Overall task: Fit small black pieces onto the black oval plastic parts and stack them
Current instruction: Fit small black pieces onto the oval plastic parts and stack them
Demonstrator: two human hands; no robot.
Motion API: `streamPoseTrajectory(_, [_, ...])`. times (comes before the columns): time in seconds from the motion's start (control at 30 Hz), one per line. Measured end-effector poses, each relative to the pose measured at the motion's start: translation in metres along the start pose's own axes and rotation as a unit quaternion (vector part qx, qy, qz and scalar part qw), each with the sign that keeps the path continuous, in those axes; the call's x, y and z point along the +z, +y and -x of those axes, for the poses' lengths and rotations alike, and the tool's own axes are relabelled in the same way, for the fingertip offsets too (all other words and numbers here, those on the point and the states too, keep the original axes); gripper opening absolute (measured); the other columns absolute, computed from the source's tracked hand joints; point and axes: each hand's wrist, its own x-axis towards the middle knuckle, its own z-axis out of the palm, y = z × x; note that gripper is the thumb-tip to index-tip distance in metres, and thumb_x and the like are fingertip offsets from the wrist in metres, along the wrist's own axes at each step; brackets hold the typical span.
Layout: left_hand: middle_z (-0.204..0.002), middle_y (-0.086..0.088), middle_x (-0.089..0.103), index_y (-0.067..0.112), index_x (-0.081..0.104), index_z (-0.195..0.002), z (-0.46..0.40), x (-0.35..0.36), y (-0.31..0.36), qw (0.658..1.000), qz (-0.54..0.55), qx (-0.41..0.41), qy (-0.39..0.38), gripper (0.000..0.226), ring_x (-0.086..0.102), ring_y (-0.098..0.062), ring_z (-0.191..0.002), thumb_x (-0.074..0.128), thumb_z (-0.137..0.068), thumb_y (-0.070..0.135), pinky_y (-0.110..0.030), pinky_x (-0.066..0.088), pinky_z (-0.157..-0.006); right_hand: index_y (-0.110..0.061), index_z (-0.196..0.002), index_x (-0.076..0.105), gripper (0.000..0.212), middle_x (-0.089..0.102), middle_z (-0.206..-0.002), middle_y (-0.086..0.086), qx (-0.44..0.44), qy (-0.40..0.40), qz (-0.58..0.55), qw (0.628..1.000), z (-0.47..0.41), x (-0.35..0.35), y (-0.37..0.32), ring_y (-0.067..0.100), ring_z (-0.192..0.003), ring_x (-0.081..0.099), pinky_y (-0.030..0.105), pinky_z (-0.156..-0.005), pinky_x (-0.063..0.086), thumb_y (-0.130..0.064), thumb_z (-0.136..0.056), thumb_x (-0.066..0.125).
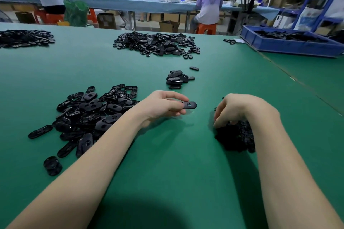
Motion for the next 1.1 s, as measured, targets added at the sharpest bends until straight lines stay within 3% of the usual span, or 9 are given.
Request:
streamPoseTrajectory(0.13, [-0.096,-0.017,0.075,0.003,0.071,-0.109,-0.001,0.000,-0.001,1.000,0.001,-0.002,0.005,0.018,0.072,-0.016,-0.081,0.064,-0.094,-0.002,-0.023,0.060,-0.078,-0.028,-0.081,0.081,0.019,0.078,-0.089,-0.003,0.017,0.019,0.007,1.000,-0.004,0.002,0.002,0.022,-0.087,0.073,0.041,-0.090,0.061,-0.039,-0.066,0.084])
streamPoseTrajectory(0.27, [-0.091,-0.016,0.074,0.005,0.071,-0.107,-0.001,0.002,-0.001,1.000,-0.001,-0.014,0.011,0.016,0.071,-0.015,-0.077,0.059,-0.098,0.002,-0.021,0.059,-0.075,-0.032,-0.076,0.077,0.011,0.074,-0.093,-0.005,-0.004,0.049,0.000,0.999,-0.009,0.007,0.001,0.023,-0.091,0.070,0.039,-0.090,0.059,-0.040,-0.070,0.080])
streamPoseTrajectory(0.33, [-0.090,-0.015,0.074,0.005,0.070,-0.107,-0.001,0.002,0.000,1.000,0.006,-0.020,0.010,0.015,0.071,-0.014,-0.075,0.057,-0.100,0.004,-0.019,0.058,-0.071,-0.029,-0.075,0.074,0.007,0.074,-0.090,-0.005,-0.032,0.075,-0.021,0.996,-0.013,0.009,-0.001,0.019,-0.086,0.069,0.034,-0.085,0.058,-0.035,-0.079,0.075])
streamPoseTrajectory(0.4, [-0.091,-0.013,0.074,0.005,0.070,-0.106,-0.002,0.002,0.001,0.999,0.022,-0.023,0.013,0.014,0.071,-0.014,-0.074,0.058,-0.100,0.008,-0.020,0.058,-0.070,-0.025,-0.077,0.074,0.014,0.077,-0.083,-0.007,-0.076,0.092,-0.074,0.990,-0.014,0.010,-0.004,0.011,-0.068,0.066,0.029,-0.074,0.056,-0.030,-0.088,0.068])
streamPoseTrajectory(0.5, [-0.093,-0.013,0.075,0.004,0.070,-0.106,-0.003,0.000,0.001,0.998,0.048,-0.023,0.019,0.014,0.071,-0.014,-0.075,0.060,-0.100,0.011,-0.022,0.059,-0.074,-0.023,-0.085,0.071,0.013,0.077,-0.076,-0.016,-0.138,0.108,-0.175,0.969,-0.012,0.012,-0.011,0.004,-0.049,0.057,0.024,-0.061,0.045,-0.031,-0.093,0.067])
streamPoseTrajectory(0.7, [-0.089,-0.009,0.077,0.006,0.072,-0.108,-0.004,-0.004,0.000,0.998,0.063,-0.022,0.006,0.015,0.074,-0.015,-0.083,0.062,-0.097,0.005,-0.021,0.059,-0.076,-0.022,-0.085,0.079,0.007,0.074,-0.075,0.003,-0.200,0.114,-0.296,0.927,-0.008,0.017,-0.026,0.005,-0.050,0.054,0.011,-0.047,0.037,-0.023,-0.090,0.075])
streamPoseTrajectory(0.8, [-0.086,-0.008,0.077,0.007,0.072,-0.107,-0.003,-0.005,0.002,0.998,0.067,-0.017,0.011,0.016,0.074,-0.014,-0.083,0.065,-0.094,0.002,-0.019,0.058,-0.073,-0.024,-0.086,0.080,0.011,0.071,-0.065,-0.004,-0.202,0.117,-0.308,0.922,-0.007,0.018,-0.026,0.005,-0.049,0.054,0.009,-0.046,0.036,-0.018,-0.091,0.072])
streamPoseTrajectory(0.93, [-0.090,-0.014,0.077,0.006,0.071,-0.109,-0.001,-0.005,0.004,0.997,0.080,-0.016,0.006,0.018,0.075,-0.015,-0.081,0.067,-0.092,0.000,-0.017,0.056,-0.070,-0.023,-0.087,0.079,0.006,0.074,-0.073,-0.010,-0.192,0.133,-0.334,0.913,-0.009,0.018,-0.026,0.008,-0.050,0.056,0.010,-0.047,0.037,-0.018,-0.088,0.076])
streamPoseTrajectory(1.1, [-0.095,-0.017,0.077,0.004,0.069,-0.106,0.000,-0.005,0.002,0.995,0.100,-0.006,0.002,0.017,0.076,-0.019,-0.086,0.067,-0.091,-0.003,-0.017,0.057,-0.070,-0.024,-0.083,0.078,0.013,0.071,-0.073,-0.008,-0.179,0.143,-0.341,0.912,-0.012,0.021,-0.029,0.007,-0.051,0.053,0.018,-0.059,0.046,-0.014,-0.089,0.073])
